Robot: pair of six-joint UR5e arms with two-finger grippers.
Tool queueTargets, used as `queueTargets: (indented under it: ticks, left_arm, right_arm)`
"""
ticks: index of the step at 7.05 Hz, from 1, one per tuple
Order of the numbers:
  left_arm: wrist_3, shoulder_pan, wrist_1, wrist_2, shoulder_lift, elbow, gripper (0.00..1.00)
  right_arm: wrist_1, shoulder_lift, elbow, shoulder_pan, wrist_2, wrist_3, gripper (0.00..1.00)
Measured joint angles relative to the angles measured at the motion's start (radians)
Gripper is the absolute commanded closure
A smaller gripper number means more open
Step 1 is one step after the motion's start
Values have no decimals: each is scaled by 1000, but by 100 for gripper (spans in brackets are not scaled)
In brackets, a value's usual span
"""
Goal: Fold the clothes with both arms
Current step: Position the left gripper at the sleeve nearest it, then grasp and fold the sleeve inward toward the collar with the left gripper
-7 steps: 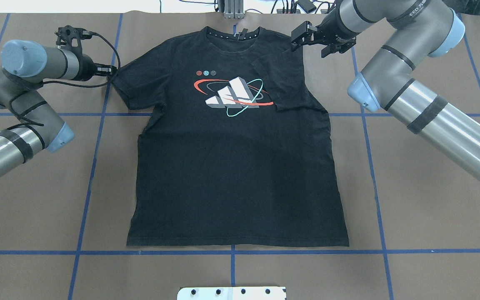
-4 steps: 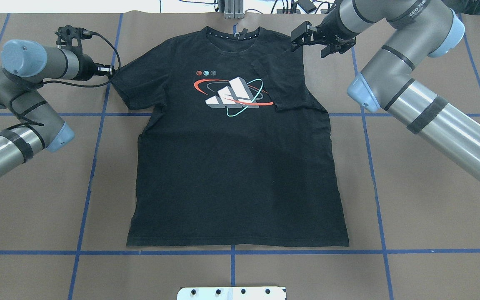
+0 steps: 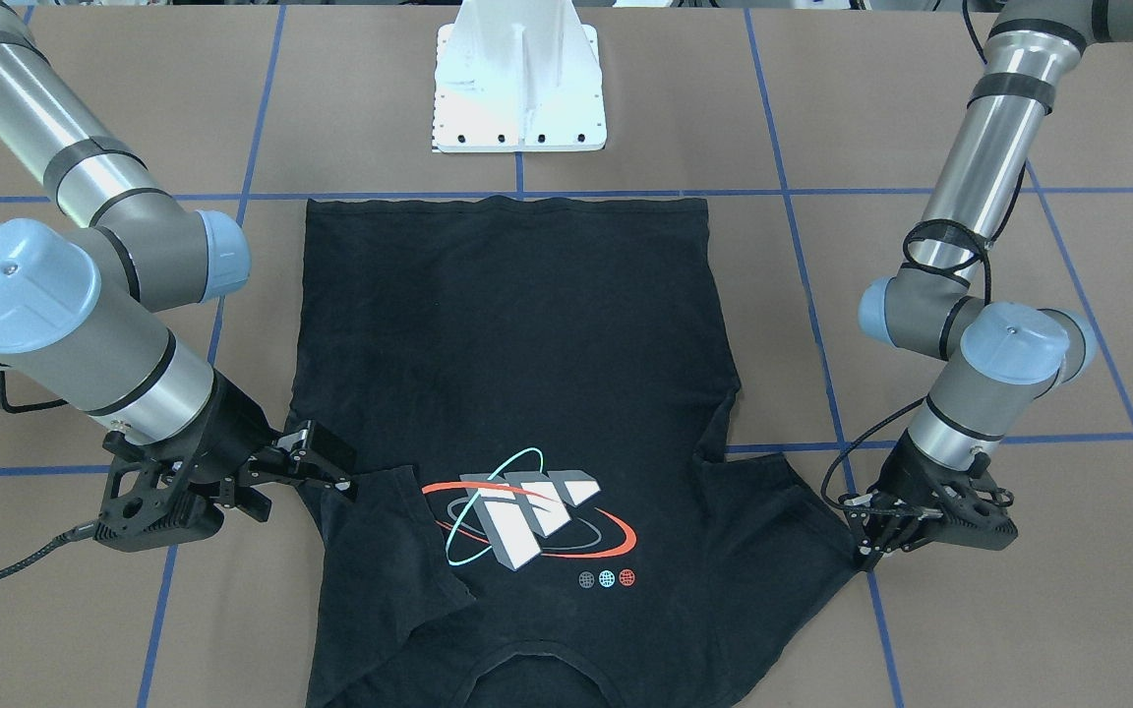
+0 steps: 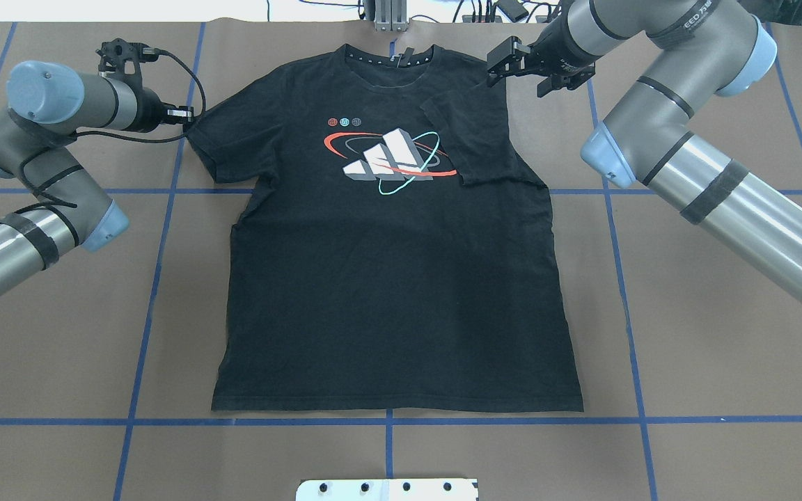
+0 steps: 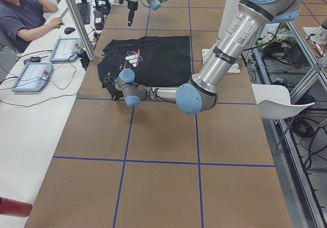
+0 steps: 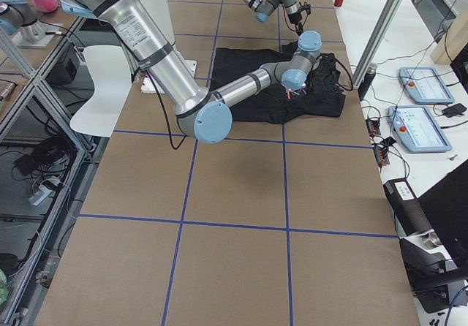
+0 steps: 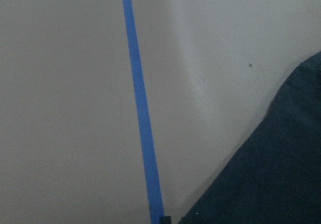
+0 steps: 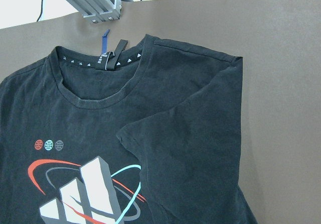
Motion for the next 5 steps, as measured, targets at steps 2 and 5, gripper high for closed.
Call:
queueTargets:
  ticks: [2, 5]
  left_arm:
    - [-5, -3, 72, -4, 1, -66, 100]
    - [-58, -1, 215, -9, -10, -195, 100]
  right_arm:
    - [0, -1, 0, 0, 0, 0, 0]
    - [0, -2, 0, 0, 0, -1, 0]
